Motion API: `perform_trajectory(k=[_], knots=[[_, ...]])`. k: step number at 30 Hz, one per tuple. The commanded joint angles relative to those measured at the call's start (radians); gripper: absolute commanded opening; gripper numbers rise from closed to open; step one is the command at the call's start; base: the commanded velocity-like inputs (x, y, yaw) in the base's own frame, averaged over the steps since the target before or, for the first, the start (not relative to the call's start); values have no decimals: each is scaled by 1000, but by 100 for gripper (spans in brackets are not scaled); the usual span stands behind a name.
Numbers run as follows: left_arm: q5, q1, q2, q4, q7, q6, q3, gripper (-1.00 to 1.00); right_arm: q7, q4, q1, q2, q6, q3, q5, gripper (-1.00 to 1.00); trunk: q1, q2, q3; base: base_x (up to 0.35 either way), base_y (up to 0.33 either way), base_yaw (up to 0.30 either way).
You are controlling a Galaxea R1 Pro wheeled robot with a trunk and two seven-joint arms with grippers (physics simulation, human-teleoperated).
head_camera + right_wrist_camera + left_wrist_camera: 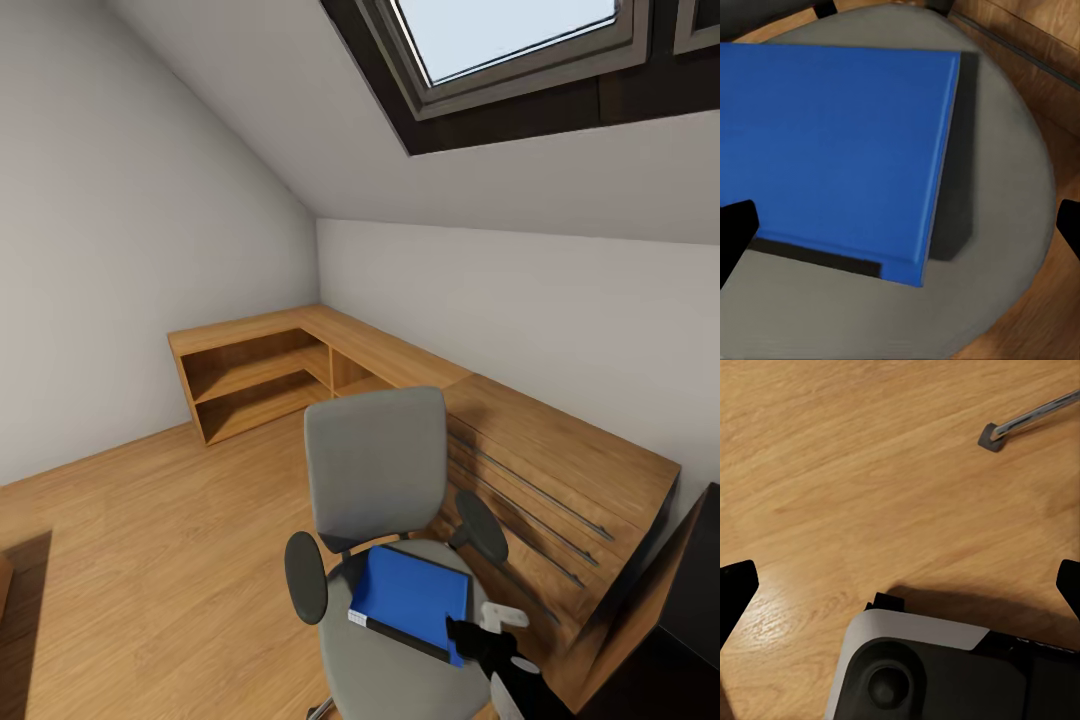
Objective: In the bedroom, organize the workspace by keeping the computer under the desk, ensuring the monitor is on the desk, placing the keyboard on the desk next to the monitor, placing the mouse on the desk next to the keyboard, moving the folder from the swivel chair onto the desk next to the mouse, stacking the notebook on top of the folder with the pen on top of the notebook, and positioning the swivel chair next to the desk.
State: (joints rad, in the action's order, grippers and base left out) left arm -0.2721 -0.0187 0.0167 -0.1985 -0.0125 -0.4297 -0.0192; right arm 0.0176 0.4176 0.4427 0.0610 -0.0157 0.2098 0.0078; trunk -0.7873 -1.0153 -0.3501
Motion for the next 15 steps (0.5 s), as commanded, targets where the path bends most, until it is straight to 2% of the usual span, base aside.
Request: perform_trajectory(k=[1, 4, 12, 15], knots=[[-6, 0, 0, 1, -1, -3, -2, 100, 2, 3, 1, 1, -2, 4, 1, 100, 0, -1, -1, 0, 0, 0], [-6, 0, 0, 1, -1, -3, -2, 100, 4, 15, 1, 2, -3, -3, 3, 100, 0, -1, -1, 0, 0, 0], [-6, 0, 0, 1, -1, -3, -1, 100, 6, 85, 1, 10, -4, -74, 4, 100, 0, -1, -1, 0, 0, 0], [-7, 0, 0, 1, -1, -4, -1, 100, 6, 100, 1, 11, -4, -85, 4, 100, 0, -1, -1, 0, 0, 0]])
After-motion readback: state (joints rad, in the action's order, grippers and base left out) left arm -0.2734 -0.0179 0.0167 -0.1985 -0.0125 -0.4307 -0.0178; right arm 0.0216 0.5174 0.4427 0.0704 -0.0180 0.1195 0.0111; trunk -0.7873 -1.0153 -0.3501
